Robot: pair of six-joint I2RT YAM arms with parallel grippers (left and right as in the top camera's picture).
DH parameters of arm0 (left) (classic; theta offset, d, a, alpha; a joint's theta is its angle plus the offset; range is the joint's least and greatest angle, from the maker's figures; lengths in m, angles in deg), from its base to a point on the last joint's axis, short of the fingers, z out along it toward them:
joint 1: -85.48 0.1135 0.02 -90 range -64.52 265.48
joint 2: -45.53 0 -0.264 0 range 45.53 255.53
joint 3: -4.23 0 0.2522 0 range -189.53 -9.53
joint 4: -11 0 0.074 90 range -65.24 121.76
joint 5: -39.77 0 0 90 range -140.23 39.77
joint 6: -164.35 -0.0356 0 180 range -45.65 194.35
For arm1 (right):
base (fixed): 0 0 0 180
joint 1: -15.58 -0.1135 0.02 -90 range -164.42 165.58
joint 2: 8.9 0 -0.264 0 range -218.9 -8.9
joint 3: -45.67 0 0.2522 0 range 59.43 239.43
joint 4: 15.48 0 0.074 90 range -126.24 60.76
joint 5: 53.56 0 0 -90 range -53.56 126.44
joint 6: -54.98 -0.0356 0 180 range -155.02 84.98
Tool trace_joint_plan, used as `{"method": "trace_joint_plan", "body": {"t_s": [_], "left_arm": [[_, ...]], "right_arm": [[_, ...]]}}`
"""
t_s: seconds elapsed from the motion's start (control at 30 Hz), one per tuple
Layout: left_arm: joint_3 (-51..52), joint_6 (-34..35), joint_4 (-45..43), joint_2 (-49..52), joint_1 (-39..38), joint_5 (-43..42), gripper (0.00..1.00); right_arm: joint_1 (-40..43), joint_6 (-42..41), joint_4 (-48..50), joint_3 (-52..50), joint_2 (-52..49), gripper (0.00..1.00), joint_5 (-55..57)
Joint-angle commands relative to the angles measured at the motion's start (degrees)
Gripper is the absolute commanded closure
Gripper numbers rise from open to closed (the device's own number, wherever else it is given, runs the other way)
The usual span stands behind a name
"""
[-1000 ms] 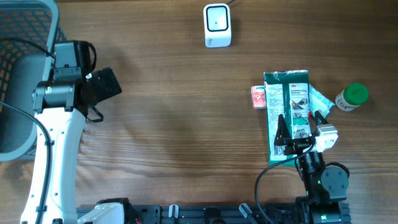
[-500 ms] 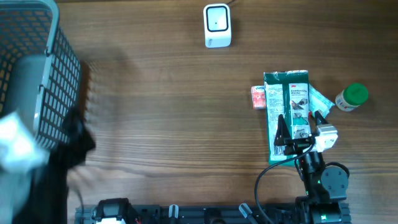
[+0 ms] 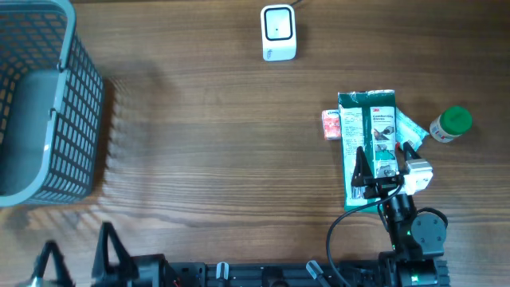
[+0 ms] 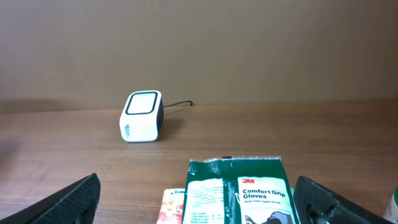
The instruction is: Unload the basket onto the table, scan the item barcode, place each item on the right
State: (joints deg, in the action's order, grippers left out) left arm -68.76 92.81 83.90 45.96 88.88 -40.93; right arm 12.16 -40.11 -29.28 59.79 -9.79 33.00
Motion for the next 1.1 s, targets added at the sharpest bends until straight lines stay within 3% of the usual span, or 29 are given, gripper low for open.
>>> {"method": "trace_joint_plan", "body": {"t_s": [0.0,0.1,0.27,0.37,0.43,0.63,1.07], "left_arm": [[9.1,3.0,-12.9,-0.2,0.0,-3.0,0.0],[16.7,3.0,-29.1,-0.2,0.0,-5.6,0.0],[35.7,3.0,-65.3,-0.2,0.0,-9.8,0.0],[45.8,3.1,-80.3,-0.2,0.0,-10.4,0.0],[51.2,3.1,-85.6,-0.2,0.0,-10.4,0.0],[58.2,3.0,-83.4,-0.2,0.0,-10.3,0.0],[58.9,1.0,-54.6,-0.2,0.0,-9.3,0.0]], "right_arm": [[0.3,0.5,0.2,-0.1,0.6,0.0,-0.9],[0.3,0.4,0.2,-0.1,0.6,0.0,-0.9],[0.3,0.5,0.2,-0.1,0.6,0.0,-0.9],[0.3,0.4,0.2,-0.1,0.6,0.0,-0.9],[0.3,0.4,0.2,-0.1,0.6,0.0,-0.9],[0.3,0.4,0.2,-0.1,0.6,0.0,-0.9],[0.3,0.5,0.2,-0.1,0.6,0.0,-0.9]]}}
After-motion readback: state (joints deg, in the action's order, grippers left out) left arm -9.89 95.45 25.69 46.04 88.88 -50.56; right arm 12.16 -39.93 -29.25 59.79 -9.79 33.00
